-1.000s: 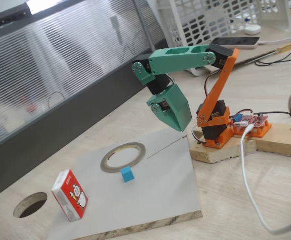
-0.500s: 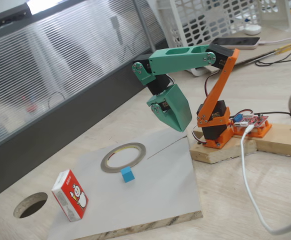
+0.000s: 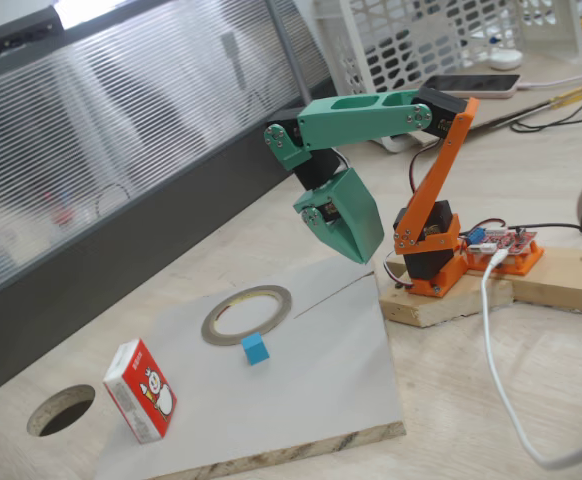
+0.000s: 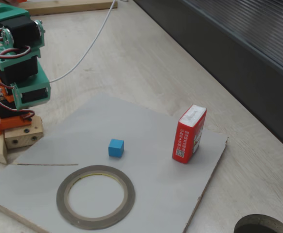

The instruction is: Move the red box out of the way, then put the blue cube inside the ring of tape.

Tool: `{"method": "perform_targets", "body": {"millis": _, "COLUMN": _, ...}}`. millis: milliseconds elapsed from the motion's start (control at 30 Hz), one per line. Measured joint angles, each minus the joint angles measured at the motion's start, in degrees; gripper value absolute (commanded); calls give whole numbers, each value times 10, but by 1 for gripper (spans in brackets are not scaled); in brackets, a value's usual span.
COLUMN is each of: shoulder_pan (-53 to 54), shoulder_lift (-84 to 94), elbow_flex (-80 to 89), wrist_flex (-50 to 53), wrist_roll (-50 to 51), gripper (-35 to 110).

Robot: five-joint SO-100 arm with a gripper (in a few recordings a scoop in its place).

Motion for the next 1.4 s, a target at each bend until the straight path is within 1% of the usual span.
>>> {"method": "perform_targets", "body": {"millis": 1167, "shoulder_pan": -11, "shoulder_lift": 0, "elbow_flex": 0, "wrist_flex": 0, "wrist_roll": 0, "gripper": 0}}
{"method": "perform_targets", "body": {"millis": 1400, "shoulder_pan": -120, "shoulder_lift": 0, "elbow_flex": 0, "wrist_flex": 0, "wrist_roll": 0, "gripper": 0}}
